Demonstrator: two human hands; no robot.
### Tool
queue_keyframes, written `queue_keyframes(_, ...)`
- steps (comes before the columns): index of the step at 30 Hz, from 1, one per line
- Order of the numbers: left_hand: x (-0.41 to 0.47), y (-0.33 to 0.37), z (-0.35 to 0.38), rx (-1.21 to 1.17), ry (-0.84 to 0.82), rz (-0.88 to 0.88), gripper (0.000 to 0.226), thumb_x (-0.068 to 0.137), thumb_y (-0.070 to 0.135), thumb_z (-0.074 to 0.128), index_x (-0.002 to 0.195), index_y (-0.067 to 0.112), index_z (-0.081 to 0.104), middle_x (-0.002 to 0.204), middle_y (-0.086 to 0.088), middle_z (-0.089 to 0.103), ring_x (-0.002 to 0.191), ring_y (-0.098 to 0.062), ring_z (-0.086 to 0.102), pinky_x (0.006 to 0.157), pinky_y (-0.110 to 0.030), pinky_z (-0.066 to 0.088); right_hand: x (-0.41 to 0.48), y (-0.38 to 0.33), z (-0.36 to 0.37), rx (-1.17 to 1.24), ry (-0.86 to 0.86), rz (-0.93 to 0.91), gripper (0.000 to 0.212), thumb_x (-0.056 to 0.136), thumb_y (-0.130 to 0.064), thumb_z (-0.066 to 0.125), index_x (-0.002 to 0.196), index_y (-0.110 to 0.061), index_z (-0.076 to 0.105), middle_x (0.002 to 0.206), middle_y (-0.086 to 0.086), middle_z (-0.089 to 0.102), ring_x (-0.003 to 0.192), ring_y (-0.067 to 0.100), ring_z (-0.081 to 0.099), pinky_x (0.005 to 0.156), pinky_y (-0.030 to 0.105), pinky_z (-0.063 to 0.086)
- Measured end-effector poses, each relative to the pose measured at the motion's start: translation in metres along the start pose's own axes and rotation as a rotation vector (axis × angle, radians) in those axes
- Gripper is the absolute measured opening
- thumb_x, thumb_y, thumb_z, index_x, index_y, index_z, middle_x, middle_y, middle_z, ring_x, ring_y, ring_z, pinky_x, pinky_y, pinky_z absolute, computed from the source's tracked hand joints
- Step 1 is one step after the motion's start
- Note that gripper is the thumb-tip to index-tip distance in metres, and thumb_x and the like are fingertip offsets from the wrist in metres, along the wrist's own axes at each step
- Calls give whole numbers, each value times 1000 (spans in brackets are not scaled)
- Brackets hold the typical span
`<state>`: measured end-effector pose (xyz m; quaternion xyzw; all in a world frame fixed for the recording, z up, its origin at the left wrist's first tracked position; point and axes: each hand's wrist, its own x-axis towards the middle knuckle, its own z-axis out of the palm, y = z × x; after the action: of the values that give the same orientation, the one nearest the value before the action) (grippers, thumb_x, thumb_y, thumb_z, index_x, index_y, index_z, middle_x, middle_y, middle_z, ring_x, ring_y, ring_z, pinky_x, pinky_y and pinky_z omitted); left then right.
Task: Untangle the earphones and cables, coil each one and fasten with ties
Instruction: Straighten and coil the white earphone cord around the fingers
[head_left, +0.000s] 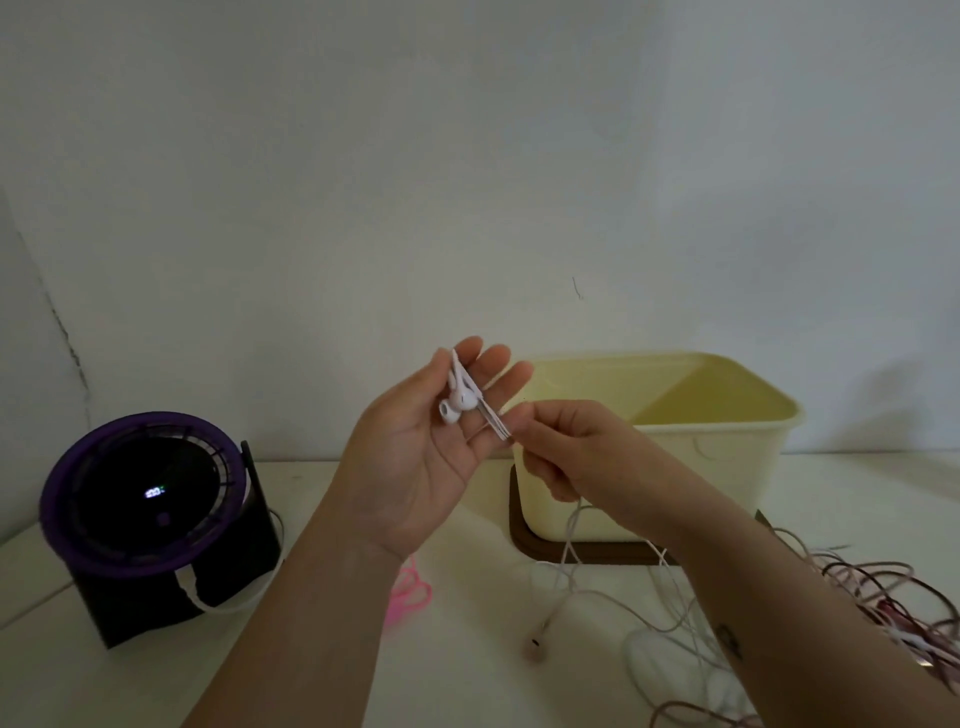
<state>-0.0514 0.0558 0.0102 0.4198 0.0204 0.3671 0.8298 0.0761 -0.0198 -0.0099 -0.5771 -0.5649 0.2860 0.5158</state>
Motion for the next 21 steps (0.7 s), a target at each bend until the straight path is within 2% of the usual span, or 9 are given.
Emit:
queue_keyframes(3, 3, -1, -3, -8, 49, 66, 28, 99, 22, 33, 101, 10, 58, 91, -4, 74, 91, -20, 71, 85, -39, 55, -3, -4, 2, -230, -85, 31, 27, 99, -26, 46, 84, -21, 67, 49, -11, 49, 44, 7, 37, 49, 21, 33)
queue_keyframes(7, 6, 0, -9, 89, 111, 182, 26, 100, 20, 34, 101, 11, 58, 89, -1, 74, 93, -18, 70, 94, -37, 47, -11, -13, 4, -471, -213, 46, 20, 98, -27, 46, 88, -27, 64, 49, -12, 55, 44, 5, 45, 55, 21, 41)
queue_keyframes(12, 7, -4, -23, 564, 125, 274, 28, 101, 16, 35, 92, 13, 61, 84, 2, 73, 94, -13, 69, 92, -31, 47, -18, -28, -7, -478, -120, -23, 21, 96, -29, 50, 85, -24, 67, 50, -7, 54, 44, 7, 48, 53, 20, 44)
queue_keyframes(15, 7, -7, -28, 856, 67, 242, 30, 101, 15, 36, 93, 16, 65, 86, 6, 74, 92, -8, 67, 87, -28, 43, -21, -38, -14, -448, -37, -72, 22, 95, -29, 50, 86, -21, 69, 48, -9, 51, 42, 3, 45, 63, 34, 55)
queue_keyframes(16, 6, -8, -30, 890, 47, 218, 31, 101, 16, 36, 93, 17, 66, 86, 7, 73, 90, -5, 66, 86, -27, 42, -23, -41, -15, -440, -29, -76, 23, 95, -30, 50, 85, -22, 69, 47, -10, 48, 43, 2, 45, 68, 37, 57)
queue_keyframes(18, 6, -10, -31, 909, 14, 173, 31, 100, 19, 38, 95, 18, 68, 86, 9, 72, 88, -3, 64, 85, -26, 41, -27, -46, -16, -431, -27, -92, 26, 93, -34, 48, 84, -25, 71, 50, -10, 42, 47, 3, 43, 68, 38, 54)
queue_keyframes(20, 7, -12, -33, 918, 9, 149, 35, 101, 21, 38, 93, 21, 72, 87, 8, 70, 86, -4, 61, 83, -26, 39, -29, -51, -15, -447, -20, -145, 30, 91, -40, 45, 82, -28, 70, 57, 3, 42, 54, 20, 45, 65, 44, 50)
queue_keyframes(21, 7, -12, -33, 920, 8, 142, 35, 99, 24, 39, 91, 25, 73, 86, 7, 69, 84, -5, 59, 82, -26, 39, -31, -53, -15, -463, -7, -173, 31, 91, -41, 43, 83, -27, 70, 57, 4, 45, 57, 25, 47, 65, 44, 49)
